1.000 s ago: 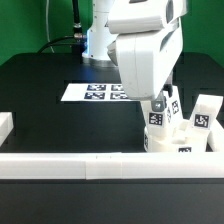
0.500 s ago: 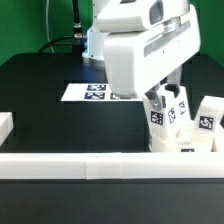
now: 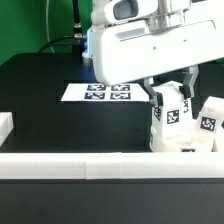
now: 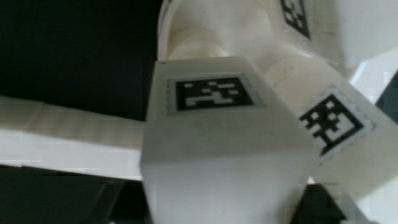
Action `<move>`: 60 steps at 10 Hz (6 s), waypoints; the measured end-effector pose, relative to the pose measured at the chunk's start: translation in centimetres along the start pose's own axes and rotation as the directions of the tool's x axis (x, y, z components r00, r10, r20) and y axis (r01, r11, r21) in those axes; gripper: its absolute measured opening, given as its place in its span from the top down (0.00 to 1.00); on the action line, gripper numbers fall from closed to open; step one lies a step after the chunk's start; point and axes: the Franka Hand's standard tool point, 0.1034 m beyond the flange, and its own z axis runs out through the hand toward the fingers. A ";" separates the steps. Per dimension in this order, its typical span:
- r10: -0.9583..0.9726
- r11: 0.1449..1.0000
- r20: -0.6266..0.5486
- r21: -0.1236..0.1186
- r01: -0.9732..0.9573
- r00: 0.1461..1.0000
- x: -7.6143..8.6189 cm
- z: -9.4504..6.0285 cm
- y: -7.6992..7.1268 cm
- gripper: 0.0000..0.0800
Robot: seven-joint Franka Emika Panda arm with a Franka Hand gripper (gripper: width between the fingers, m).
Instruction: Assemble stool
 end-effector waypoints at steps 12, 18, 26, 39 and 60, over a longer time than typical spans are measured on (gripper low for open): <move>0.868 0.497 -0.040 0.090 -0.863 0.496 0.1 0.4 -1.9 0.57; 0.983 0.178 0.019 0.105 -0.978 0.181 0.3 0.7 -2.8 0.57; 0.782 0.618 0.018 0.098 -0.780 0.623 1.3 -2.2 -2.3 0.19; -0.450 0.893 0.032 0.028 0.449 0.893 2.6 -1.3 -3.3 0.19; -0.966 0.222 0.145 0.047 0.974 0.213 2.3 1.3 -3.4 0.19</move>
Offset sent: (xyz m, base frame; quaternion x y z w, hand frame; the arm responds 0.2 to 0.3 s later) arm 0.0000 0.0000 0.0000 0.0000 0.0000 0.1938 0.9810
